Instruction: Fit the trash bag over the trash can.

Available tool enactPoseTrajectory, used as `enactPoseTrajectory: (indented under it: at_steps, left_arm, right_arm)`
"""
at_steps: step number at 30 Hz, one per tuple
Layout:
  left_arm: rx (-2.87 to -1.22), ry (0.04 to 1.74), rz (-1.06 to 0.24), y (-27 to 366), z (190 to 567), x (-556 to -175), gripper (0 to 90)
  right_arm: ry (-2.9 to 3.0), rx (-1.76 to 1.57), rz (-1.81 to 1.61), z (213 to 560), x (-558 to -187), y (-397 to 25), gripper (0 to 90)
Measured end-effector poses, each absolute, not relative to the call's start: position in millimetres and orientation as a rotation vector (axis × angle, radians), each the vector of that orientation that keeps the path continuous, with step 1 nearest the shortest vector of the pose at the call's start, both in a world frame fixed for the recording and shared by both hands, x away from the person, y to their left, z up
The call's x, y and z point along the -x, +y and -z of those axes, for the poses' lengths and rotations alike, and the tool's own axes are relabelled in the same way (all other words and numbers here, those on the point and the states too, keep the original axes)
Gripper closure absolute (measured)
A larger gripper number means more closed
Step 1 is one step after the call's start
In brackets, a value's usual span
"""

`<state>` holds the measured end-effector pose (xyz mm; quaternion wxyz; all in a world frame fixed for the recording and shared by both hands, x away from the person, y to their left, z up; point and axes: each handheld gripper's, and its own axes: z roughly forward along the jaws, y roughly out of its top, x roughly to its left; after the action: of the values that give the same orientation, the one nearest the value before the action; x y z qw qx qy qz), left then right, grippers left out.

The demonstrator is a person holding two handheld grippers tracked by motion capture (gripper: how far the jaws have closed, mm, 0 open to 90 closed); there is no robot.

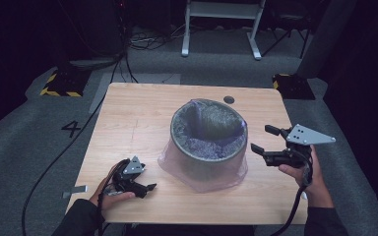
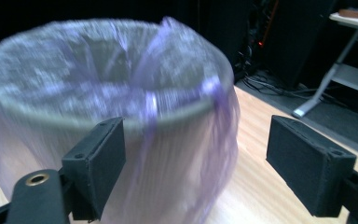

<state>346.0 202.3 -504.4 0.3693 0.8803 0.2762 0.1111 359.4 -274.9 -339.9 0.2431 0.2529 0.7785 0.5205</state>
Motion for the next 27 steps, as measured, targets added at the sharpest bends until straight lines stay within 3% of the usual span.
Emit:
enactPoseTrajectory:
  at_steps: [9, 21, 27]
  left_arm:
    - [-2.261, 0.706, -0.282, 202, 504, -346, 13.8]
    - [-2.262, 0.704, -0.281, 202, 504, -347, 13.8]
    - [-2.262, 0.703, -0.28, 202, 504, -347, 13.8]
  right_arm:
    - [2.171, -0.603, -1.406, 315, -375, -245, 23.2]
    - [2.303, -0.548, -1.365, 306, -402, -201, 25.9]
    - [2.387, -0.515, -1.352, 311, -413, -184, 33.2]
